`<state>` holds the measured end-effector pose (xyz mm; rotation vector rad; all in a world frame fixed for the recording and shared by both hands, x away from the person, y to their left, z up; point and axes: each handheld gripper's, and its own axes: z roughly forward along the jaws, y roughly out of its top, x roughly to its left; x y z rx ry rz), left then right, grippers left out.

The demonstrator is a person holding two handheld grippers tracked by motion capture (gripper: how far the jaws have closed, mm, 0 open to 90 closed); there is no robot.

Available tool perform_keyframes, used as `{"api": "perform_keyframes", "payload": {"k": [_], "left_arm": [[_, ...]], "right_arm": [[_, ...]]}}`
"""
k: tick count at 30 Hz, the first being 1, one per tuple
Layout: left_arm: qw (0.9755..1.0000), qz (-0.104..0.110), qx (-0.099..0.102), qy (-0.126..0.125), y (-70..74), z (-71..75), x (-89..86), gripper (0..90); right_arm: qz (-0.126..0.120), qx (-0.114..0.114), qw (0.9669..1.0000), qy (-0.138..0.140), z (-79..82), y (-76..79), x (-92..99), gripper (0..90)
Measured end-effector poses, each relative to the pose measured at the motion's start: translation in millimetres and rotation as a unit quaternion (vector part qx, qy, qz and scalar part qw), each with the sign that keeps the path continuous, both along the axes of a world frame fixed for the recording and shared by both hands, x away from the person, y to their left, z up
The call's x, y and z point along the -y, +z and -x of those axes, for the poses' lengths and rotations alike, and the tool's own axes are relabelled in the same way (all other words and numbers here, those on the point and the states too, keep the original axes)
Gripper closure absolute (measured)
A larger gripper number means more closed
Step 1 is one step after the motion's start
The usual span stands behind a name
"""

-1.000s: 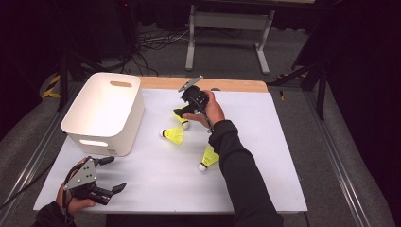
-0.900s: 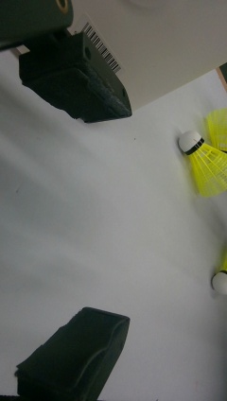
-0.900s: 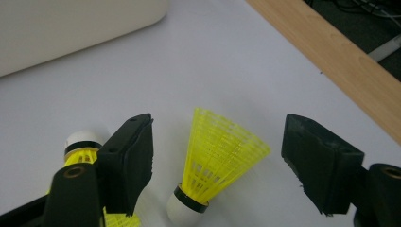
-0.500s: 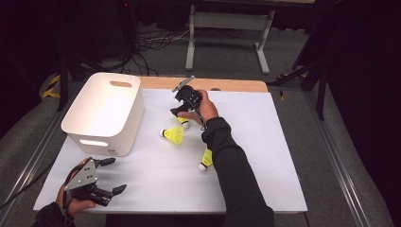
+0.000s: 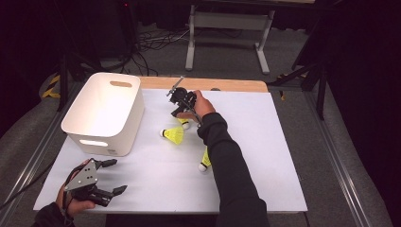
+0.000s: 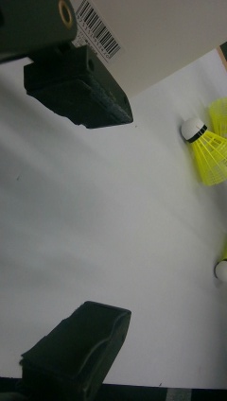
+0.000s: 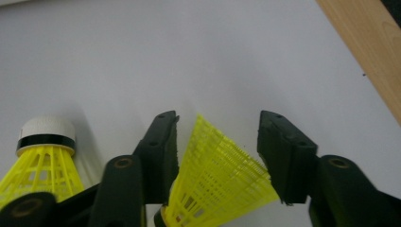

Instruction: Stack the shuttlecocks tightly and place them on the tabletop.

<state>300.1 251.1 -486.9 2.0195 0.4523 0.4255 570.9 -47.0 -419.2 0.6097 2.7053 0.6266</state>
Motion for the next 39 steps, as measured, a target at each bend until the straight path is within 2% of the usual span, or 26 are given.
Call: {"api": "perform_keyframes", "payload": {"k": [3, 5, 6, 7, 9, 12, 15, 18, 23, 30, 31, 34, 39], "left_arm": [[1.0000, -0.001, 0.000, 0.000, 0.2, -0.3, -0.6, 9.0], [1.0000, -0.001, -0.003, -0.001, 0.0, -0.3, -0.2, 9.0], [1.0000, -0.001, -0.003, -0.001, 0.0, -0.3, -0.2, 9.0], [1.0000, 0.000, -0.003, -0.001, -0.1, -0.2, -0.2, 8.9], [1.0000, 0.000, -0.004, 0.000, -0.1, -0.3, -0.5, 8.9], [1.0000, 0.001, -0.004, 0.000, 0.0, -0.5, -0.8, 8.7], [1.0000, 0.000, -0.003, 0.004, 0.0, -0.4, -1.2, 8.5], [1.0000, -0.002, -0.002, 0.006, 0.2, -0.2, -1.6, 8.2], [0.9999, -0.006, 0.000, 0.011, 0.5, 0.3, -1.3, 8.0], [0.9999, -0.009, -0.002, 0.014, 0.1, -0.3, -0.9, 7.6], [0.9999, -0.009, -0.002, 0.014, 0.1, -0.3, -0.9, 7.6], [0.9998, -0.009, -0.002, 0.015, 0.3, -0.1, -0.4, 7.6], [0.9998, -0.009, -0.001, 0.017, 0.4, 0.7, 0.7, 7.4]], "right_arm": [[0.003, -0.015, 0.9998, 0.010, 0.0, -0.2, -0.6, 69.4], [0.014, -0.016, 0.9996, 0.016, 0.6, 0.5, -1.0, 77.0], [0.014, -0.016, 0.9996, 0.016, 0.6, 0.5, -1.0, 77.0], [0.015, -0.017, 0.9995, 0.023, 1.8, 3.4, -0.4, 84.5], [0.007, -0.016, 0.9995, 0.026, 3.2, 6.8, 0.7, 87.2], [-0.003, -0.011, 0.9996, 0.027, 4.6, 11.7, 3.5, 87.9], [-0.033, 0.005, 0.9992, 0.020, 10.1, 23.6, 13.2, 87.8], [-0.054, 0.015, 0.9983, 0.017, 16.8, 28.1, 19.4, 87.1], [-0.063, 0.018, 0.9977, 0.013, 29.6, 23.7, 34.1, 84.0], [-0.104, 0.016, 0.9944, -0.010, 43.0, 21.2, 64.9, 82.3], [-0.104, 0.016, 0.9944, -0.010, 43.0, 21.2, 64.9, 82.3], [-0.122, 0.012, 0.9923, -0.019, 49.9, 20.6, 83.2, 81.8], [-0.122, 0.002, 0.9923, -0.021, 57.4, 16.0, 100.4, 79.5]]}}
